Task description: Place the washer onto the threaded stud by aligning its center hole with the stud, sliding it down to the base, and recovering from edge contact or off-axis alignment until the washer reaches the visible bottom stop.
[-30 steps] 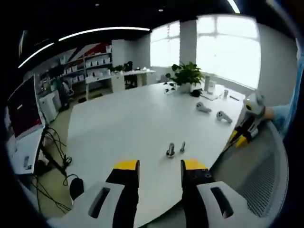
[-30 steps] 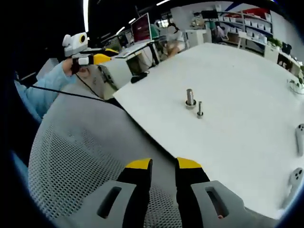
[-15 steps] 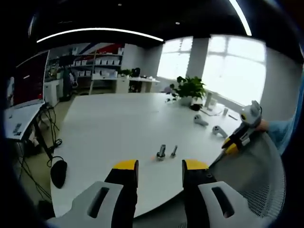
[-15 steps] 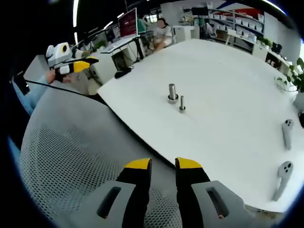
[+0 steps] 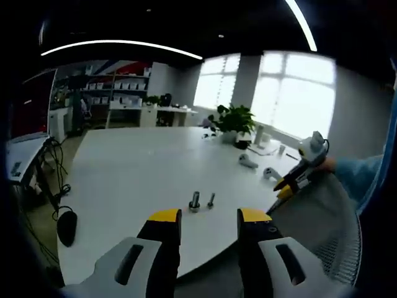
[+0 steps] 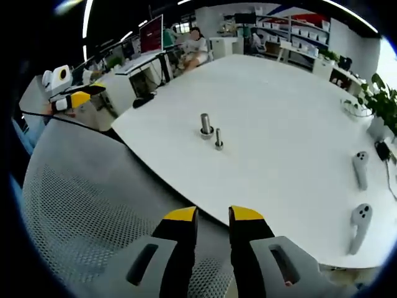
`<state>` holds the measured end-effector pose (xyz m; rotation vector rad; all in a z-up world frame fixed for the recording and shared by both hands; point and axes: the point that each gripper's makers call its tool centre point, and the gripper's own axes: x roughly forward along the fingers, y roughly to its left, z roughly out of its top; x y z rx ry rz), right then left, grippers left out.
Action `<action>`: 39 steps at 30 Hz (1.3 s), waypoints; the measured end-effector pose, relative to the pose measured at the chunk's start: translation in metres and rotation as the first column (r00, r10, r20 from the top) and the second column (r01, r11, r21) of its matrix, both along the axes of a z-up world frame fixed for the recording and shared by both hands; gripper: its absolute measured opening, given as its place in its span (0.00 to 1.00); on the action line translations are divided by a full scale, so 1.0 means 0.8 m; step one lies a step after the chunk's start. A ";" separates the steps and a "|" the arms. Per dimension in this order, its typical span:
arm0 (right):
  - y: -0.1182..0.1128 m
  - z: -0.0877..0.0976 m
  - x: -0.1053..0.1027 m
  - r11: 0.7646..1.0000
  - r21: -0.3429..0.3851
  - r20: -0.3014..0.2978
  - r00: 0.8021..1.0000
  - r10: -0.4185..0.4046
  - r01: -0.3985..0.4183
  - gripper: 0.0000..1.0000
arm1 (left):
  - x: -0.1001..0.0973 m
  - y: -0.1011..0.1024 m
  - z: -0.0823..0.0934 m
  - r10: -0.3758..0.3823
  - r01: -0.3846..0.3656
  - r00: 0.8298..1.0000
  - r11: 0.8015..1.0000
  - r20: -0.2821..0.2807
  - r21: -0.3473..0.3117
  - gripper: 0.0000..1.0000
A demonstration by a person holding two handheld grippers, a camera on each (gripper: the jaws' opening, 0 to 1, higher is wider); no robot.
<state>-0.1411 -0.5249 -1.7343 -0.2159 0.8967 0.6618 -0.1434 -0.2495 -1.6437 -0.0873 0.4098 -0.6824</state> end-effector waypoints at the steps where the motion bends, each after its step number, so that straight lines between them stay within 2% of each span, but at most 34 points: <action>1: 0.000 -0.001 0.000 1.000 0.002 -0.006 1.000 0.000 0.000 0.22 | 0.000 -0.001 -0.001 0.002 -0.002 1.000 1.000 -0.004 -0.005 0.33; 4: 0.001 -0.004 -0.004 1.000 0.007 -0.032 0.999 0.005 -0.004 0.22 | 0.003 0.000 -0.002 0.005 -0.005 1.000 1.000 0.009 0.015 0.32; 6: 0.002 -0.004 -0.005 1.000 0.014 -0.032 0.999 0.001 -0.001 0.22 | 0.004 0.001 -0.008 0.011 -0.011 1.000 1.000 -0.002 0.030 0.32; 9: -0.002 -0.005 -0.005 1.000 -0.001 -0.034 0.999 -0.017 0.017 0.22 | 0.003 0.003 -0.011 0.015 -0.014 1.000 1.000 -0.025 0.016 0.31; 12: -0.001 -0.004 -0.006 1.000 -0.013 -0.027 0.999 -0.017 0.016 0.22 | 0.001 0.006 -0.017 0.010 -0.009 0.999 1.000 -0.041 0.014 0.28; 15: -0.006 0.001 0.001 0.999 -0.020 0.010 0.999 -0.038 0.038 0.22 | 0.001 0.004 -0.014 0.009 -0.009 0.999 1.000 -0.036 0.004 0.25; 18: -0.005 -0.002 0.000 1.000 -0.020 -0.008 1.000 -0.020 0.019 0.22 | 0.001 0.005 -0.014 0.022 -0.022 0.999 1.000 -0.025 0.014 0.25; 21: 0.000 -0.001 0.000 1.000 0.002 -0.005 1.000 -0.004 0.004 0.22 | 0.001 0.002 -0.013 0.007 -0.007 1.000 1.000 -0.022 0.017 0.24; 26: 0.001 0.002 0.001 0.998 0.052 -0.010 0.999 -0.041 0.041 0.22 | 0.001 0.001 -0.012 0.008 -0.007 1.000 1.000 -0.013 0.017 0.26; 33: 0.012 -0.003 -0.008 0.998 0.059 -0.044 0.999 0.029 -0.026 0.23 | 0.004 0.006 -0.012 0.040 -0.040 0.999 0.999 -0.015 -0.002 0.27; 36: 0.019 -0.003 -0.010 0.996 0.082 -0.052 0.997 0.049 -0.045 0.23 | 0.002 0.010 -0.024 0.051 -0.048 0.996 0.998 -0.068 0.033 0.28; 39: 0.022 -0.004 -0.011 0.995 0.081 -0.062 0.996 0.056 -0.051 0.23 | 0.000 0.007 -0.023 0.029 -0.027 0.998 0.999 -0.057 0.040 0.30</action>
